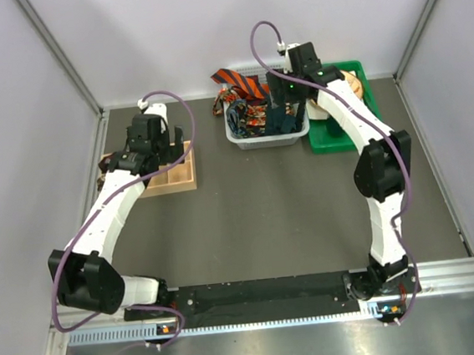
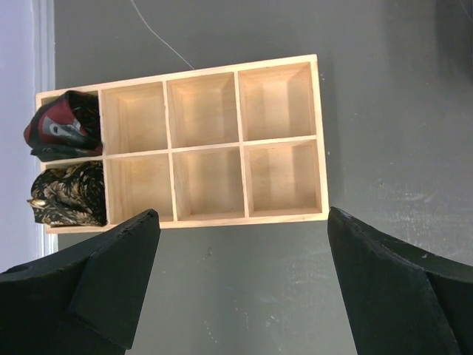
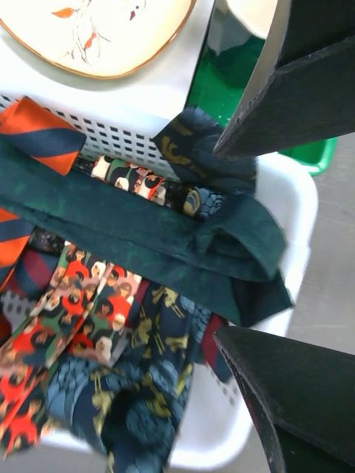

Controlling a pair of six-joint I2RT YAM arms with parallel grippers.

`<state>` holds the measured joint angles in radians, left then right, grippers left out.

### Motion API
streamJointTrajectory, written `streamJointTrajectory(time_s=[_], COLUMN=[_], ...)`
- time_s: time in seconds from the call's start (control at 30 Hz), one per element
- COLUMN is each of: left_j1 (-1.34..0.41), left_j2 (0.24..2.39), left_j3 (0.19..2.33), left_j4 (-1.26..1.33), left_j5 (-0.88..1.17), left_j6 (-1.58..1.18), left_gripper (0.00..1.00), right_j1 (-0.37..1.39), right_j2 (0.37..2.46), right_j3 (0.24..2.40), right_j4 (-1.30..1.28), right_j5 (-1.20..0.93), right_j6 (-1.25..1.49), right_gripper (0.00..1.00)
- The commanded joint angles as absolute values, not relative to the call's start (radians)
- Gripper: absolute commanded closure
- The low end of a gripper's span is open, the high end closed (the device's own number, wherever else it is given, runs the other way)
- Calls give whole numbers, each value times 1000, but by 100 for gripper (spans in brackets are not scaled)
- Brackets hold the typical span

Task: Roll the ties
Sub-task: Pick up the tie from the bin.

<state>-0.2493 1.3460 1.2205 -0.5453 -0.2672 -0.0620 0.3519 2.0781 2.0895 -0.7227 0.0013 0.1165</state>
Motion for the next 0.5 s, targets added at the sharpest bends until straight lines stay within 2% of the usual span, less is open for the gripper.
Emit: streamJointTrajectory(time_s=[0.0,0.27,0.47], left_j1=[-247,-247,-247], left_j2=[1344,1416,1434], left_j3=[1210,1249,1249], left_j4=[-479,-512,-509], left_j5=[-325,-370,-387], left_j6=[-63,-77,-77], left_gripper=[1,1,1], right_j1=[387,402,402], right_j2=[2134,2269,2358], right_j3=[2172,2279,2324], right_j4=[-681,-629,-577], right_j5=[74,121,149], right_j6=[118,120,117], right_gripper=[10,23,28])
